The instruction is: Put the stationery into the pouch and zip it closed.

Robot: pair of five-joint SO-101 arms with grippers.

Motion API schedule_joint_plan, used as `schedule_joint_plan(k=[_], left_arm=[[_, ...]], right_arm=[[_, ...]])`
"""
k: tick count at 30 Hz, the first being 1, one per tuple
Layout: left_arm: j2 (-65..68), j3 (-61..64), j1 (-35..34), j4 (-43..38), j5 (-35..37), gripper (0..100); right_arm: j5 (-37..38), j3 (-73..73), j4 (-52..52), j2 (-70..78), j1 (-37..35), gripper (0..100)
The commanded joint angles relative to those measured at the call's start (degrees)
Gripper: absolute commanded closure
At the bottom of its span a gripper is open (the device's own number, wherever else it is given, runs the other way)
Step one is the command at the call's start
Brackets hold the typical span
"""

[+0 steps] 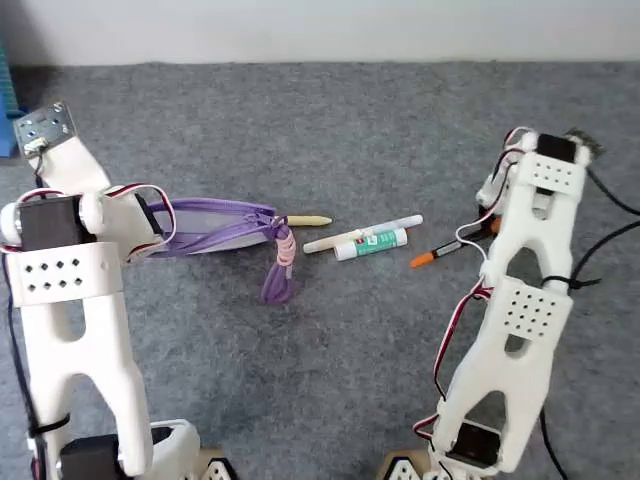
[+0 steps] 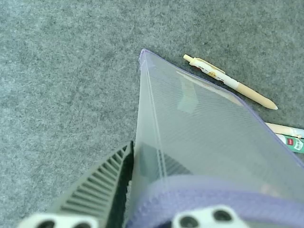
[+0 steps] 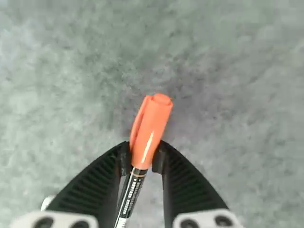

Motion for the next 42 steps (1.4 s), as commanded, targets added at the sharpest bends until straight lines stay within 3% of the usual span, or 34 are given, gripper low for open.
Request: schedule_joint_plan(k=[1,11,20,25,31,42], left_arm=[[0.88,-1.10,0.09,0.97,0.53,99],[0.88,-1.01,0.09,0.97,0.53,99],[0.88,-1.01,0.09,0.97,0.53,99],[0.88,-1.01,0.09,0.97,0.53,99],[0.88,-1.01,0.09,0.88,0.53,99],[0.88,-1.01,0.09,0.88,0.53,99]], right_arm=[[2.02,-8.44,5.76,-1.10,-0.22,99.1],[17.32,-13.27,9.36,-11.38,-0.04,99.1],[23.56,18.55,9.27,-44.88,-5.41,99.1],[23.65,33.23,9.01,-64.84,-15.08,99.1],[23.21,35.78,7.08,-77.93,-31.96,99.1],[23.56,35.87,-19.12,-83.74,-54.90,99.1]])
